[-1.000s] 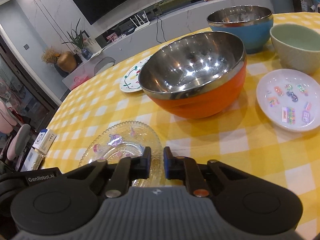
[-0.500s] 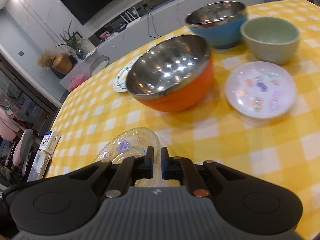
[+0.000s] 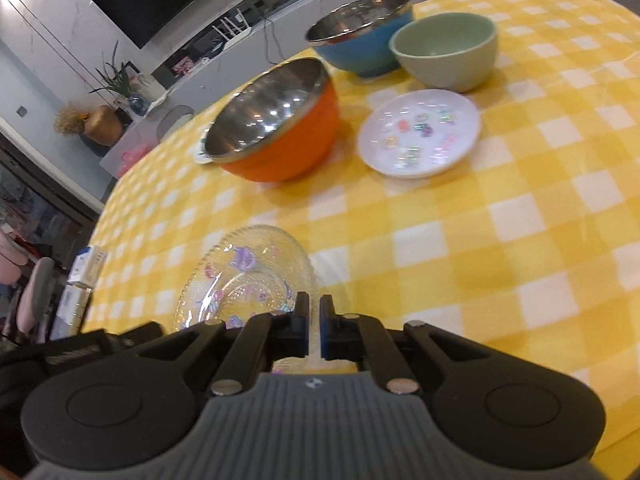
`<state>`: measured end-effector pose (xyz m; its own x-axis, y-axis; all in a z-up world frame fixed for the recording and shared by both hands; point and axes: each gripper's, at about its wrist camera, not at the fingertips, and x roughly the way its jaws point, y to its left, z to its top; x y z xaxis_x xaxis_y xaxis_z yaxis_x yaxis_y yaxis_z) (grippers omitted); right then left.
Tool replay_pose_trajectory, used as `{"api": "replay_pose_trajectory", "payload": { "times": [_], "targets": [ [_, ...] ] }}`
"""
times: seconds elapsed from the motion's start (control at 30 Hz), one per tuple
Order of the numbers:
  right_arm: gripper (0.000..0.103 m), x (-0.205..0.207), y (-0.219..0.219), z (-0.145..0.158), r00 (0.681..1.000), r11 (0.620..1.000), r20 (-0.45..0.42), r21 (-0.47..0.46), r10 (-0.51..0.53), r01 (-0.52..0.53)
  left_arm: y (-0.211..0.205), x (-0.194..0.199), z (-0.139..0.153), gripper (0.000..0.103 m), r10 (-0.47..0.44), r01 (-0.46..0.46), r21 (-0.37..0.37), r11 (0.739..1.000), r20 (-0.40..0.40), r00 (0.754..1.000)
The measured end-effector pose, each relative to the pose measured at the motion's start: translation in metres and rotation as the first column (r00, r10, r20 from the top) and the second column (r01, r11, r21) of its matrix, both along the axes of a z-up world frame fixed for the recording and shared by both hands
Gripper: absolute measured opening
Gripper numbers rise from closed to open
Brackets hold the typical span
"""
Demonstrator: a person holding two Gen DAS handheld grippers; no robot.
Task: Organize plates and bowls
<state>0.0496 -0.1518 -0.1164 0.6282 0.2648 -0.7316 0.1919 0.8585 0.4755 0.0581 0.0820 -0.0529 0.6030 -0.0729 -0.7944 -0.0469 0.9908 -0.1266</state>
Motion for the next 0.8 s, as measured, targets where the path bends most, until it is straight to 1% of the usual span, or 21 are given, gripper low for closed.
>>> {"api": "replay_pose_trajectory", "payload": {
  "times": [0.03, 0.07, 0.17, 0.2, 0.3, 0.37, 0.47, 0.5, 0.6, 0.67, 0.7, 0.73, 0.8],
  "targets": [
    [0.001, -0.002, -0.002, -0.001, 1.0, 1.0, 0.008, -0.003, -0.001, 0.001, 0.003, 0.0, -0.001, 0.03, 0.011, -0.011, 0.004, 1.0, -0.002, 1.0],
    [0.0, -0.003, -0.004, 0.0, 1.0, 1.0, 0.013, -0.002, 0.0, 0.0, 0.007, 0.0, -0.001, 0.031, 0.028, -0.028, 0.0, 1.0, -0.004, 1.0],
    [0.001, -0.005, -0.006, 0.0, 1.0, 1.0, 0.023, 0.0, 0.009, -0.009, 0.018, 0.0, -0.006, 0.032, 0.067, -0.067, -0.029, 0.997, -0.014, 0.998],
    [0.006, -0.005, -0.007, 0.001, 0.999, 1.0, 0.031, -0.004, 0.011, -0.011, 0.021, 0.0, -0.008, 0.032, 0.077, -0.078, -0.048, 0.996, -0.018, 0.997],
    [0.008, -0.004, -0.01, 0.003, 0.999, 1.0, 0.047, -0.01, 0.011, -0.01, 0.027, 0.001, -0.014, 0.032, 0.101, -0.103, -0.088, 0.991, -0.03, 0.994],
    [0.009, -0.003, -0.014, 0.002, 0.999, 1.0, 0.048, 0.006, 0.005, -0.005, 0.028, 0.002, -0.018, 0.032, 0.097, -0.101, -0.107, 0.989, -0.033, 0.995],
    [0.009, -0.003, -0.016, -0.001, 0.999, 0.999, 0.05, 0.041, 0.009, -0.011, 0.027, 0.002, -0.024, 0.032, 0.08, -0.087, -0.161, 0.983, -0.053, 0.995],
    [0.01, -0.002, -0.017, -0.001, 0.999, 0.999, 0.052, 0.051, 0.011, -0.013, 0.026, 0.002, -0.026, 0.032, 0.075, -0.083, -0.167, 0.982, -0.057, 0.996],
    [0.013, -0.001, -0.015, -0.004, 0.998, 0.997, 0.054, 0.069, 0.019, -0.023, 0.022, 0.002, -0.03, 0.032, 0.063, -0.071, -0.151, 0.986, -0.057, 0.996],
    [0.013, 0.0, -0.012, -0.006, 0.998, 0.997, 0.054, 0.071, 0.028, -0.032, 0.021, 0.002, -0.032, 0.025, 0.048, -0.057, -0.176, 0.983, -0.058, 0.997],
    [0.013, 0.0, -0.011, -0.007, 0.998, 0.997, 0.053, 0.071, 0.029, -0.032, 0.021, 0.001, -0.033, 0.018, 0.04, -0.051, -0.193, 0.98, -0.059, 0.997],
    [0.01, 0.0, -0.01, -0.008, 0.998, 0.997, 0.051, 0.067, 0.028, -0.032, 0.02, 0.001, -0.033, 0.012, 0.03, -0.041, -0.204, 0.978, -0.059, 0.998],
    [0.005, 0.0, -0.009, -0.009, 0.999, 0.998, 0.047, 0.055, 0.026, -0.029, 0.016, 0.0, -0.031, 0.012, 0.018, -0.028, -0.18, 0.983, -0.054, 0.998]
  ]
}}
